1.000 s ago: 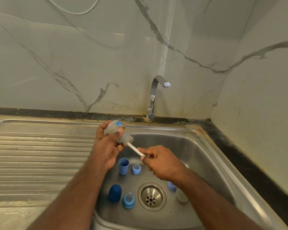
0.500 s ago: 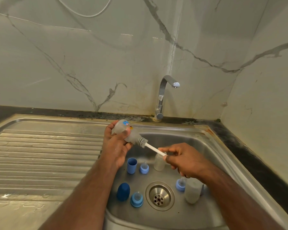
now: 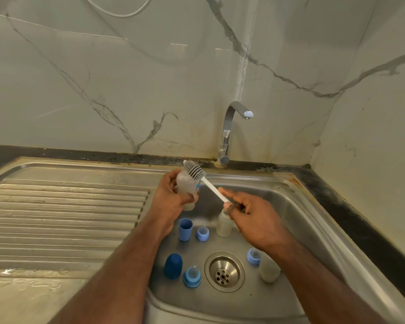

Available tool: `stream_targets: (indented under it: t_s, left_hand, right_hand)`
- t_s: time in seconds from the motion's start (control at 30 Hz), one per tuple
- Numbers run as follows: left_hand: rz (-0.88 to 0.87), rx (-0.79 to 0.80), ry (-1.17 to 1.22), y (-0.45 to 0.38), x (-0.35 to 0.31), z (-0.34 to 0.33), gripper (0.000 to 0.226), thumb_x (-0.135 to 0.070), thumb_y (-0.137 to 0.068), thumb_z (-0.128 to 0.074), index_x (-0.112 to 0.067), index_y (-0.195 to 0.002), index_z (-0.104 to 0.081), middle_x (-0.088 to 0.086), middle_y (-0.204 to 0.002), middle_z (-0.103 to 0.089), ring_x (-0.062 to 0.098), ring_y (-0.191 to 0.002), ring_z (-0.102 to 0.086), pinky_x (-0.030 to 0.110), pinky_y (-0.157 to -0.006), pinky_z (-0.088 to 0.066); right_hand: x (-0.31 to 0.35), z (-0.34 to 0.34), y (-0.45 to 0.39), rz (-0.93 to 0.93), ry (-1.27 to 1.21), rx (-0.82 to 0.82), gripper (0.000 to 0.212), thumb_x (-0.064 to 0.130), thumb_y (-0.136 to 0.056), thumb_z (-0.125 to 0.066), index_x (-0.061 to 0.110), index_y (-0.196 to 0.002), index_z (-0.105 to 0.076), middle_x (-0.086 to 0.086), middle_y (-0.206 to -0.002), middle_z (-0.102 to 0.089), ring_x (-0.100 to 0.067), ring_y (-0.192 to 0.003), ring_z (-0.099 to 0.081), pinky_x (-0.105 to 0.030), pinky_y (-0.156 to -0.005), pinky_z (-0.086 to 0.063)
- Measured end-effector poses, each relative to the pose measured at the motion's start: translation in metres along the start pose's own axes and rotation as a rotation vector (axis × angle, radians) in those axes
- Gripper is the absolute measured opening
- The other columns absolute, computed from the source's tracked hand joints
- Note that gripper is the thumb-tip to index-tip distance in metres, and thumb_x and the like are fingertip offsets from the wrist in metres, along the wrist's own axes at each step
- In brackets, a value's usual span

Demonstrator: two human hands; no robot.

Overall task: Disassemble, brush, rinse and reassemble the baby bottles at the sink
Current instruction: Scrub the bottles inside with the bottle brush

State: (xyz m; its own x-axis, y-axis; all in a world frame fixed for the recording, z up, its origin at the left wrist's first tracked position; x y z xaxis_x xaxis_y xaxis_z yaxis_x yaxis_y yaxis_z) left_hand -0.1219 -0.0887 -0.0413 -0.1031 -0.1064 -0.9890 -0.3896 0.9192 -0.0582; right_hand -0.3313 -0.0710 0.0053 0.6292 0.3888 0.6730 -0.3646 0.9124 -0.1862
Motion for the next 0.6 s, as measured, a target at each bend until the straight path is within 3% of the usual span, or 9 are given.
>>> stream_targets:
  t_s: [0.1, 0.2, 0.37, 0.47, 0.6]
  left_hand:
    - [-0.049, 0.034, -0.138, 0.002, -0.002, -0.001, 0.078, 0.01, -0.071, -0.083, -0.03, -0.129, -0.05, -0.01, -0.12, -0.065, 0.014, -0.112, -0.062, 0.028, -0.082, -0.056]
    - [-0.116, 0.083, -0.247, 0.007, -0.003, -0.003, 0.074, 0.007, -0.072, -0.083, -0.035, -0.125, -0.054, -0.012, -0.121, -0.065, 0.011, -0.112, -0.062, 0.03, -0.087, -0.058]
    - [-0.138, 0.063, -0.304, 0.007, -0.002, -0.004, 0.071, 0.004, -0.071, -0.085, -0.035, -0.123, -0.054, -0.011, -0.12, -0.066, 0.013, -0.112, -0.063, 0.034, -0.092, -0.058]
    - [-0.132, 0.044, -0.26, 0.006, -0.003, 0.0, 0.074, 0.006, -0.07, -0.085, -0.035, -0.123, -0.055, -0.009, -0.123, -0.067, 0.013, -0.114, -0.062, 0.029, -0.085, -0.057]
    - [-0.124, 0.037, -0.231, 0.005, -0.004, 0.0, 0.074, 0.006, -0.07, -0.085, -0.028, -0.128, -0.055, -0.006, -0.124, -0.067, 0.015, -0.114, -0.063, 0.025, -0.082, -0.054]
  right_hand:
    - [0.0, 0.003, 0.0, 0.004, 0.093, 0.004, 0.039, 0.035, -0.102, -0.052, 0.047, -0.14, -0.051, 0.022, -0.099, -0.065, 0.003, -0.067, -0.055, -0.01, -0.059, -0.039]
    - [-0.007, 0.011, -0.007, -0.055, 0.204, -0.049, 0.04, 0.037, -0.104, -0.047, 0.045, -0.143, -0.049, 0.013, -0.112, -0.067, -0.001, -0.073, -0.054, -0.019, -0.071, -0.046]
    - [-0.005, 0.012, -0.003, -0.045, 0.118, -0.02, 0.037, 0.036, -0.102, -0.052, 0.044, -0.138, -0.054, 0.018, -0.085, -0.064, -0.003, -0.064, -0.054, -0.016, -0.061, -0.041]
    - [-0.008, 0.015, -0.007, -0.071, 0.191, -0.058, 0.039, 0.037, -0.103, -0.05, 0.044, -0.141, -0.052, 0.015, -0.099, -0.068, -0.003, -0.07, -0.056, -0.02, -0.069, -0.047]
    - [-0.002, 0.01, -0.003, -0.018, 0.13, -0.046, 0.037, 0.037, -0.101, -0.052, 0.047, -0.137, -0.054, 0.022, -0.085, -0.062, 0.0, -0.065, -0.055, -0.013, -0.062, -0.039]
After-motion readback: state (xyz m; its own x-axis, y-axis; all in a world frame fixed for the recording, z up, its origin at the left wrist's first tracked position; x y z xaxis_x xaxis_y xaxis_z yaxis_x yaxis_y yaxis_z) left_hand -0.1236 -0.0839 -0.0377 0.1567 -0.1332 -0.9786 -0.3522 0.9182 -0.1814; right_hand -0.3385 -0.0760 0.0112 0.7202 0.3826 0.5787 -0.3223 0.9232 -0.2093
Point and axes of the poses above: each hand's wrist, its own y-axis away from the middle knuckle, its own z-axis out of the back of the hand, x = y × z, the point moved 3 cm from there along -y, towards the middle knuckle
